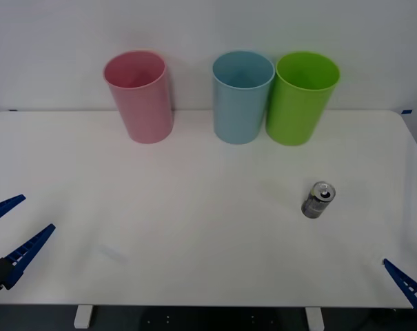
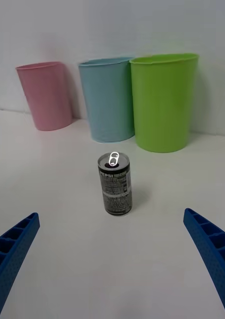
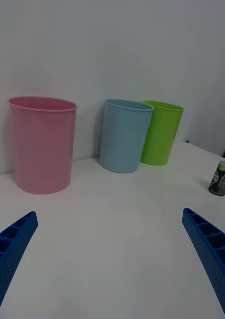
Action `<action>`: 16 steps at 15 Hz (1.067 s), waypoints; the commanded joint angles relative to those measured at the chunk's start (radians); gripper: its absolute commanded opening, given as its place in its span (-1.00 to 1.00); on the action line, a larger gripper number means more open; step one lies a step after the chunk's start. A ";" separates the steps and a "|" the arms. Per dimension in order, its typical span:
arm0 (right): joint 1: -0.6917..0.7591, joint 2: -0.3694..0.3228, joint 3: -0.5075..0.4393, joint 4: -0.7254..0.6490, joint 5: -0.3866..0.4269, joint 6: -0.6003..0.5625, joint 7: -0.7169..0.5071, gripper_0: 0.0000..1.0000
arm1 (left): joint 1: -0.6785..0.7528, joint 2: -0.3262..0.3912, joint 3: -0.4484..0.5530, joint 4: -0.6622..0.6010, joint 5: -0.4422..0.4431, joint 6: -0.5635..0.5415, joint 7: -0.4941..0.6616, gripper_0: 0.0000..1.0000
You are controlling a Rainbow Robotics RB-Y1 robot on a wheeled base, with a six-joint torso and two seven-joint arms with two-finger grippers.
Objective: Grasp the object on the table and drop it into the matching bin: aluminum can to the light blue bin, PET bottle to the pink bin.
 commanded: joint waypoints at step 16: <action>-0.090 0.029 0.272 0.027 -0.003 0.357 0.084 1.00 | 0.000 0.000 0.000 0.000 0.000 0.000 0.000 1.00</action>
